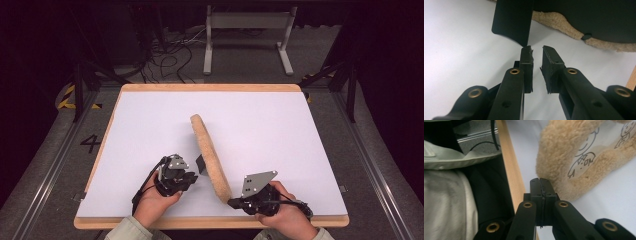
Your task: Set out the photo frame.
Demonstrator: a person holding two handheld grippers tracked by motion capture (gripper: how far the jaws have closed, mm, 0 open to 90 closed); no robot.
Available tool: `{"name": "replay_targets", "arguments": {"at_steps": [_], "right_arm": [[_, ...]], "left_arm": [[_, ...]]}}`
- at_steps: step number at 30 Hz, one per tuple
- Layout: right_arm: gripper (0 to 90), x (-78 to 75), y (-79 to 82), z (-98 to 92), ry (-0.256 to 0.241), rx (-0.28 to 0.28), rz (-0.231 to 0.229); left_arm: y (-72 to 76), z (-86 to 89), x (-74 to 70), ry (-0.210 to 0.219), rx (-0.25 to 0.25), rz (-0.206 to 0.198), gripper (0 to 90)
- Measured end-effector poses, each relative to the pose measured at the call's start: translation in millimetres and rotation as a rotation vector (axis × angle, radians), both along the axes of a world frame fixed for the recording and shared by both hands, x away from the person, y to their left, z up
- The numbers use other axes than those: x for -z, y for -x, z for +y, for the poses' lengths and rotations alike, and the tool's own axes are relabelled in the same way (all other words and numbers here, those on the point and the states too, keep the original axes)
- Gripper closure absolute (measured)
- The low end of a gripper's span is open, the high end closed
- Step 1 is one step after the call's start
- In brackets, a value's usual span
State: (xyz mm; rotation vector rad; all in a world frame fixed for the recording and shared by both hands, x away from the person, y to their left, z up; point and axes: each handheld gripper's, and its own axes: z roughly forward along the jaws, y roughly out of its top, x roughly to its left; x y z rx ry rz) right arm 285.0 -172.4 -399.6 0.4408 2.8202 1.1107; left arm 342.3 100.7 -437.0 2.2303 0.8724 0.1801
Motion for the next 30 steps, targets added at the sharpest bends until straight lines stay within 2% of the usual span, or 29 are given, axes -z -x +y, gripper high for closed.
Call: {"name": "replay_targets", "arguments": {"at_steps": [2,7,11,19,24,26,28,30], "right_arm": [[90.0,1.5,-2.1,1.8,-0.015,0.006,0.016],[90.0,1.8,-0.7,13.6,0.004,0.023,-0.045],[90.0,3.5,-5.5,20.3,-0.012,0.039,-0.047],[90.0,6.1,-16.0,34.7,-0.025,0.077,-0.08],[90.0,1.9,-9.5,31.1,-0.057,0.093,-0.138],[90.0,-0.5,-9.4,26.7,-0.043,0.129,-0.171],[90.0,2.0,-13.0,24.4,-0.012,0.165,-0.184],[90.0,6.9,-17.7,24.1,0.001,0.182,-0.171]], "left_arm": [[0.0,1.0,-0.1,0.003,-0.003,0.003,79.0],[0.3,2.7,0.4,0.007,-0.014,0.001,79.0],[1.0,4.4,0.4,0.006,-0.02,-0.001,78.9],[2.5,10.2,0.8,0.008,-0.039,0.002,78.6],[3.0,15.0,-0.1,0.008,-0.057,0.001,78.6],[2.8,17.3,0.2,0.005,-0.062,0.003,78.6],[3.7,18.3,0.8,0.012,-0.07,0.009,78.6],[4.6,18.8,0.2,0.009,-0.065,0.005,78.6]]}}
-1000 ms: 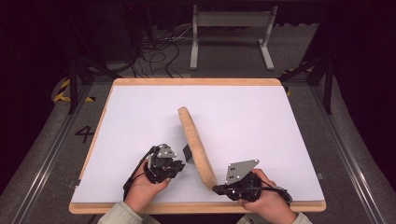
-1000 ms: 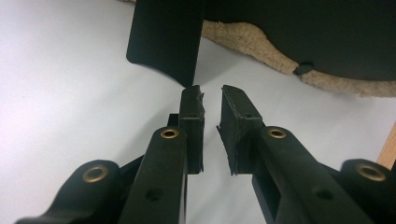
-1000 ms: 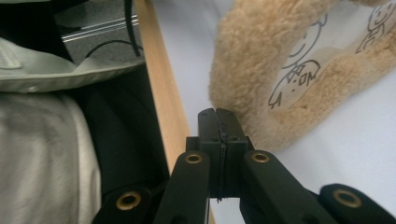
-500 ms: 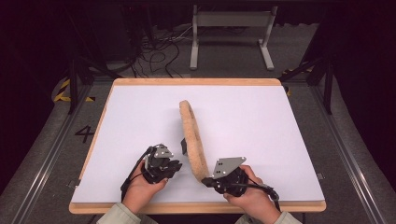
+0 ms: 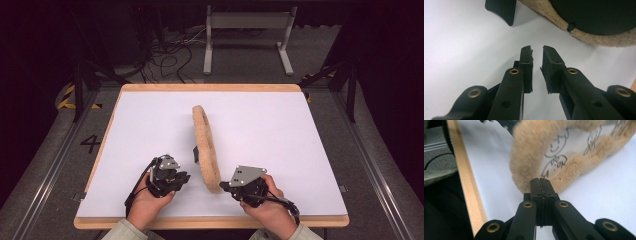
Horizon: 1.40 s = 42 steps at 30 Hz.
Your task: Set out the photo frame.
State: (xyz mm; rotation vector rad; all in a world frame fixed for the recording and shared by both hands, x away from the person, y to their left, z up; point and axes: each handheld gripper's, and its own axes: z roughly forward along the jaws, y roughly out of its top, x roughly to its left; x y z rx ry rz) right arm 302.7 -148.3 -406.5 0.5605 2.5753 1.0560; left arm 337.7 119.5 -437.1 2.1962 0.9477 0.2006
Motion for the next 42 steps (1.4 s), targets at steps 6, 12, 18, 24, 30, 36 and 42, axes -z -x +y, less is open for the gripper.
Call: {"name": "replay_targets", "arguments": {"at_steps": [6,12,18,24,30,36,42], "right_arm": [[90.0,5.1,-0.6,6.8,0.007,-0.017,0.017],[90.0,8.1,-0.3,25.8,-0.024,-0.073,0.044],[90.0,10.3,-2.4,41.7,-0.036,-0.098,0.054],[90.0,15.4,-12.6,54.5,-0.068,-0.105,0.091],[90.0,17.3,-16.3,70.2,-0.081,-0.112,0.098],[90.0,18.5,-16.3,78.1,-0.09,-0.113,0.089],[89.9,10.0,-20.6,62.9,-0.111,-0.066,0.069]], "left_arm": [[2.3,2.9,0.3,-0.003,-0.013,-0.002,78.5],[7.6,15.3,-1.6,0.011,-0.047,-0.003,78.0],[12.4,31.5,-1.0,0.021,-0.09,-0.008,77.2],[18.9,48.0,-3.0,0.056,-0.107,-0.003,76.1],[31.4,55.4,-6.1,0.087,-0.083,-0.003,73.0],[44.2,54.8,-11.6,0.143,-0.033,-0.012,61.8],[49.0,48.5,-17.8,0.184,0.015,0.012,52.6]]}}
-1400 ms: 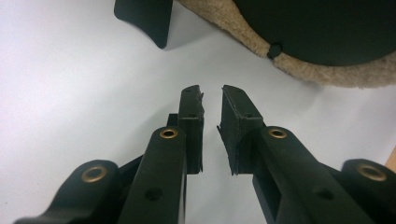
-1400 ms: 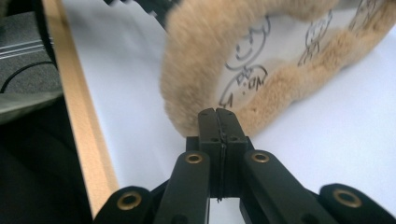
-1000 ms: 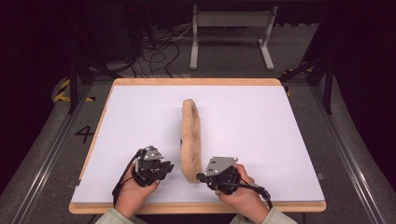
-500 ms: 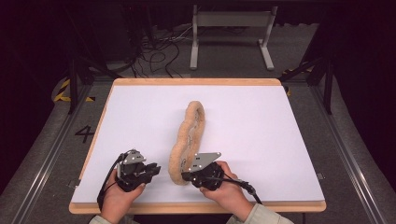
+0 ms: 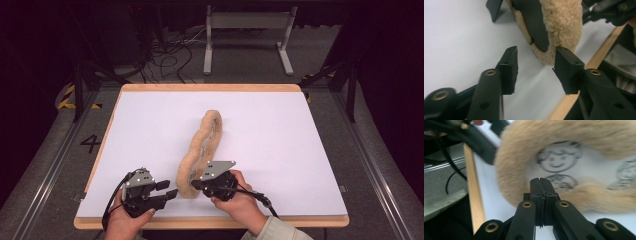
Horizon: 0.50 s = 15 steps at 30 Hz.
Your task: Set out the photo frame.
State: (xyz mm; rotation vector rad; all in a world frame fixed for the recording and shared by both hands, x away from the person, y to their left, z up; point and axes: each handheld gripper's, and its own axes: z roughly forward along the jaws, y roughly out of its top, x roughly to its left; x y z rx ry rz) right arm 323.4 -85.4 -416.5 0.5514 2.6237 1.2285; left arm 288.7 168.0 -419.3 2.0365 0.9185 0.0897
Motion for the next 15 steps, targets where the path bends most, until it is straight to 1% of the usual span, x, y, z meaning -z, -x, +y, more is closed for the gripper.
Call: {"name": "replay_targets", "arguments": {"at_steps": [1,3,5,7,12,13,14,15], "right_arm": [[89.9,-2.1,-1.9,-5.2,-0.006,0.014,-0.003],[89.9,-4.6,-4.7,-12.5,-0.016,0.04,-0.002],[89.9,-5.3,-6.0,-15.7,-0.017,0.049,-0.002],[89.8,-7.0,-8.8,-22.9,-0.024,0.073,-0.004],[89.4,-10.7,-12.4,-32.2,-0.03,0.105,-0.016],[89.3,-11.5,-13.6,-34.6,-0.033,0.114,-0.018],[89.3,-12.4,-15.2,-37.7,-0.036,0.124,-0.02],[89.3,-13.2,-16.5,-40.2,-0.039,0.134,-0.021]], "left_arm": [[1.0,-0.3,-0.9,0.005,0.006,0.008,50.2],[4.4,-0.5,-3.0,0.006,0.023,0.01,47.0],[6.7,-0.8,-4.0,0.01,0.028,0.011,45.7],[10.1,-3.7,-6.7,0.015,0.027,0.002,42.8],[8.3,-12.9,-8.6,0.028,0.0,-0.012,35.1],[7.5,-15.8,-8.9,0.033,-0.011,-0.008,33.7],[5.9,-18.1,-9.0,0.032,-0.014,-0.016,32.5],[5.4,-21.4,-9.3,0.022,-0.029,-0.02,31.2]]}}
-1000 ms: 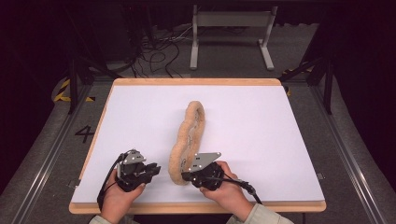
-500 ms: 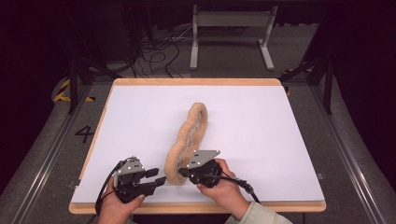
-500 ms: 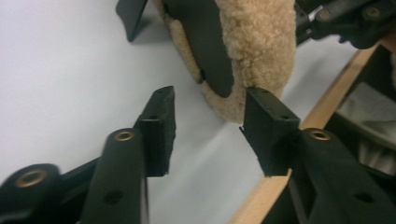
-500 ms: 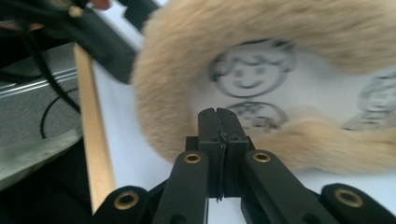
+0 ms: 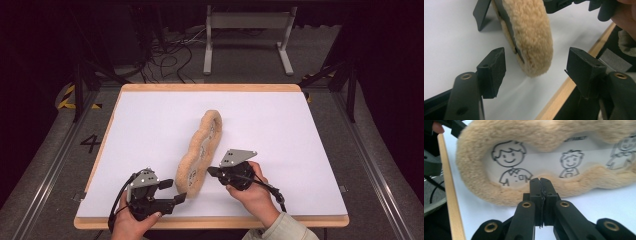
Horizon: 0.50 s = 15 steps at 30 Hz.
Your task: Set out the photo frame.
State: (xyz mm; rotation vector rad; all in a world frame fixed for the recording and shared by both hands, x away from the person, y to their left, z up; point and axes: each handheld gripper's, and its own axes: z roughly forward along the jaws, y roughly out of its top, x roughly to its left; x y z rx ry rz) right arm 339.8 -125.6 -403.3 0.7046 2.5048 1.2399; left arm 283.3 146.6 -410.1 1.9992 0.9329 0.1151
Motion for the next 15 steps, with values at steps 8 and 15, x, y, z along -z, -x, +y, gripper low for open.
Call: {"name": "replay_targets", "arguments": {"at_steps": [8,15], "right_arm": [[88.5,-2.9,-5.4,-13.8,-0.003,0.049,-0.012],[87.2,-4.7,-9.3,-24.0,-0.012,0.076,-0.015]], "left_arm": [[-11.8,-19.4,4.0,-0.037,-0.048,0.006,34.2],[-15.3,-12.9,3.5,-0.035,-0.025,0.039,60.7]]}}
